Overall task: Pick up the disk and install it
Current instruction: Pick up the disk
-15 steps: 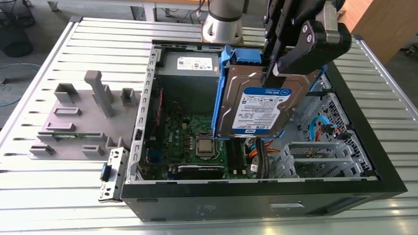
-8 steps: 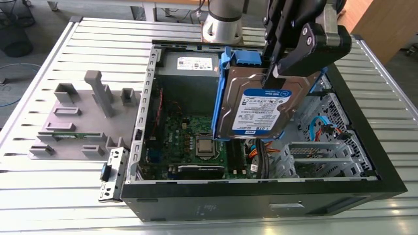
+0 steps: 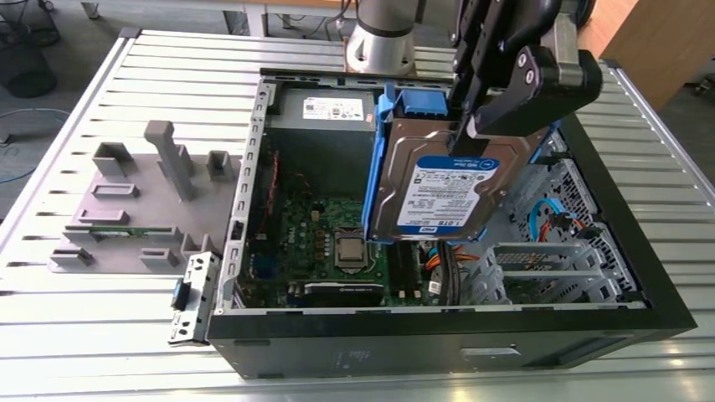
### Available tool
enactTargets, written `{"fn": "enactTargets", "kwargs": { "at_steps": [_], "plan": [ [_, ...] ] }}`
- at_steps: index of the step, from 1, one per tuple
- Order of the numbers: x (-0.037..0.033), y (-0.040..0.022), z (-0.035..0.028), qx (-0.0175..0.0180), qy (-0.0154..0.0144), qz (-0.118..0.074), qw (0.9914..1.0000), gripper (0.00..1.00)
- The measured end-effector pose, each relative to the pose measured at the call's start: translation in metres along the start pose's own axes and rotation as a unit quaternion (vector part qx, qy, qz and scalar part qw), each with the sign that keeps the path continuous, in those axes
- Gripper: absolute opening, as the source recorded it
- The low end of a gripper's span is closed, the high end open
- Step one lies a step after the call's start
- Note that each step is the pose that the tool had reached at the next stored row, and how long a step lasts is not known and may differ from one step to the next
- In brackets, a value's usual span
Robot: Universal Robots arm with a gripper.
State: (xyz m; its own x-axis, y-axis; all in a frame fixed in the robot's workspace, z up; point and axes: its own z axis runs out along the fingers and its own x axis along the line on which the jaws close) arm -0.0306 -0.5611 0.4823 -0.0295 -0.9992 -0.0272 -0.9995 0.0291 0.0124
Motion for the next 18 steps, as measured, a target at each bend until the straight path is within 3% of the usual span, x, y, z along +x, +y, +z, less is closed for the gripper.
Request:
{"fn": "enactTargets", "kwargs": {
  "at_steps": [18],
  "plan": [
    [0.0075,-0.0002,0.0019,0.0,0.0009,0.0,1.0,0.35]
  ]
}}
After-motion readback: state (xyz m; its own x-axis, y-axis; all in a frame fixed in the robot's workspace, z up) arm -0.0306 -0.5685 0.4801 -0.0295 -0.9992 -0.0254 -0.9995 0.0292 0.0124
